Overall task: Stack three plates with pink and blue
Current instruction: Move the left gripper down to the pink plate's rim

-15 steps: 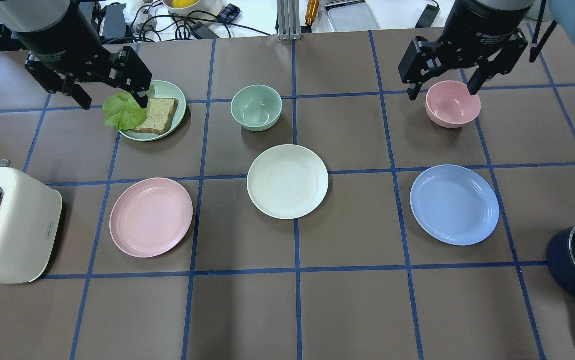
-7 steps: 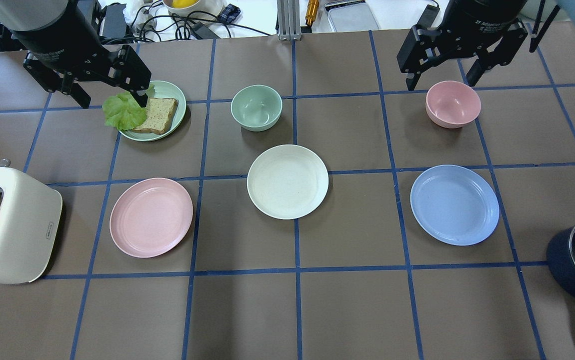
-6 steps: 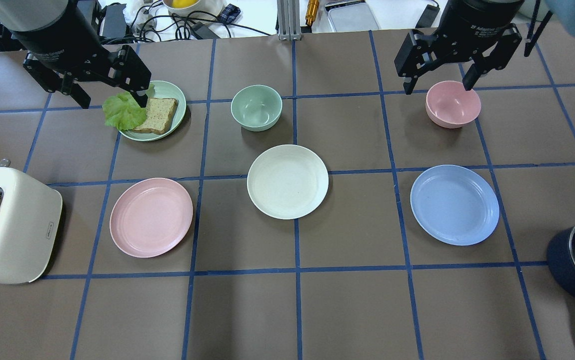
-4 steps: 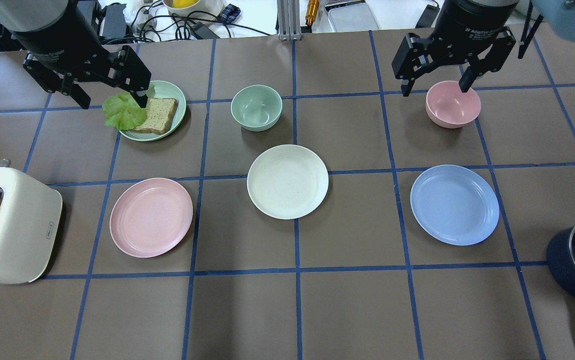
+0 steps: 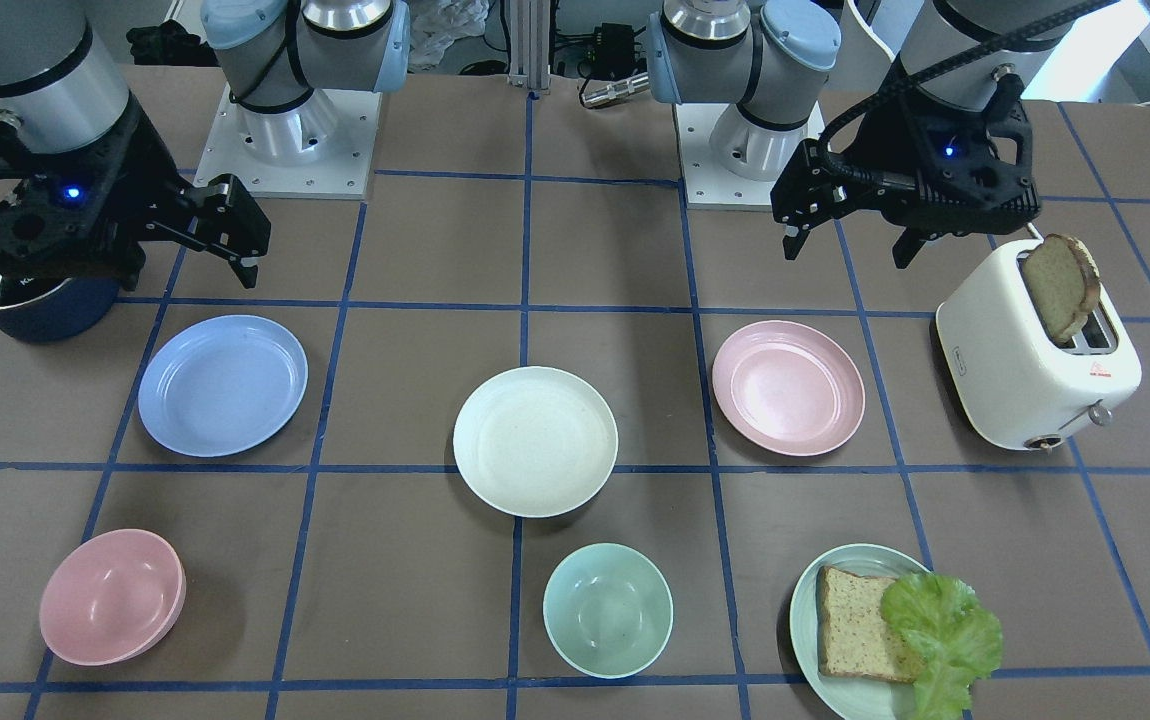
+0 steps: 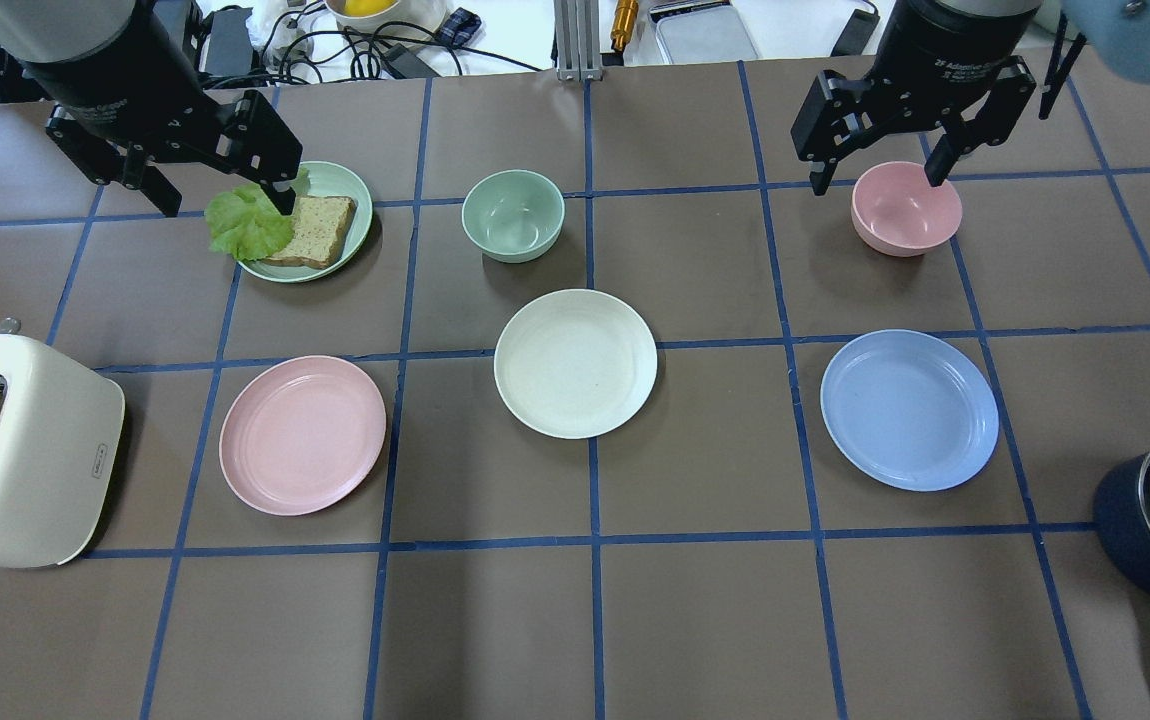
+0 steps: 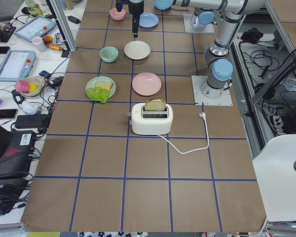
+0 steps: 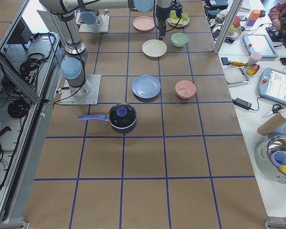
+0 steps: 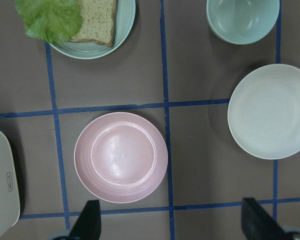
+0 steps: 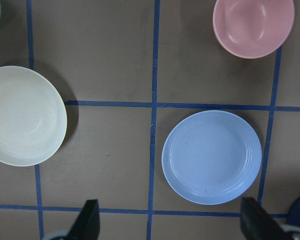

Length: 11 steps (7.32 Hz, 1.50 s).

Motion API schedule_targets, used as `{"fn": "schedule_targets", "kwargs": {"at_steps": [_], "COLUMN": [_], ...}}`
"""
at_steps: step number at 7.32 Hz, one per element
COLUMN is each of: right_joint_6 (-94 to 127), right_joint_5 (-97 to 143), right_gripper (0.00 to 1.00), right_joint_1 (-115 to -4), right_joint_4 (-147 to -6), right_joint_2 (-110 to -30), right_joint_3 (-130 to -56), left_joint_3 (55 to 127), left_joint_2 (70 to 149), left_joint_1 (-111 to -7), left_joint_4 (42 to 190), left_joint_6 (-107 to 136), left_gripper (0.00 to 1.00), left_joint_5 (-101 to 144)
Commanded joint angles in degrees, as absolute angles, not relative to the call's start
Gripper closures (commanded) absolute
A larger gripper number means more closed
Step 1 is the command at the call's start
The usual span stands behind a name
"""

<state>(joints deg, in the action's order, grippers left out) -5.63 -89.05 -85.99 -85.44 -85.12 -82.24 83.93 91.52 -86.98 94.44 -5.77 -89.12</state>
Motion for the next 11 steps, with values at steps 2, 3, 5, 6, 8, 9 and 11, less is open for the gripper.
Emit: {"fn": "schedule_targets", "kwargs": {"at_steps": [2,3,5,6,8,9,11], "right_joint_6": [-12.73,-17.62,-27.23,-27.25,-27.94,-30.73,-30.41], "right_joint_5": [-89.12,-89.47,-89.12,-89.73,-89.82,-89.82,-89.12], "right_gripper": [0.0,0.0,0.03,0.04,0.03,0.04,0.05], "right_joint_1": [-77.63,-75.08,-68.76,-66.99,-63.21,-60.32,-58.62], "right_joint_4": [-85.69,-85.78,-85.78,-88.04,-92.28,-92.37,-100.14], "right_joint_2": [-84.99,-85.08,-85.25,-85.51,-85.61,-85.43,-84.99], "right_joint_3": [-82.53,-82.88,-85.32,-88.56,-92.01,-93.33,-99.28], "left_joint_3": [88.49,92.33,102.86,108.4,118.08,121.61,124.28], "left_joint_2": [92.55,93.42,94.3,95.0,96.23,96.94,98.78], "left_joint_1": [-86.75,-86.84,-86.84,-86.84,-86.84,-86.84,-86.92], "left_joint_4": [94.39,92.48,79.77,72.41,59.65,54.02,47.04], "left_joint_6": [-5.01,-4.92,-4.57,-4.05,-4.04,-4.04,-4.3], "left_gripper": [0.0,0.0,0.0,0.0,0.0,0.0,0.0], "left_joint_5": [-89.3,-88.95,-89.3,-89.38,-89.47,-89.39,-89.38]}}
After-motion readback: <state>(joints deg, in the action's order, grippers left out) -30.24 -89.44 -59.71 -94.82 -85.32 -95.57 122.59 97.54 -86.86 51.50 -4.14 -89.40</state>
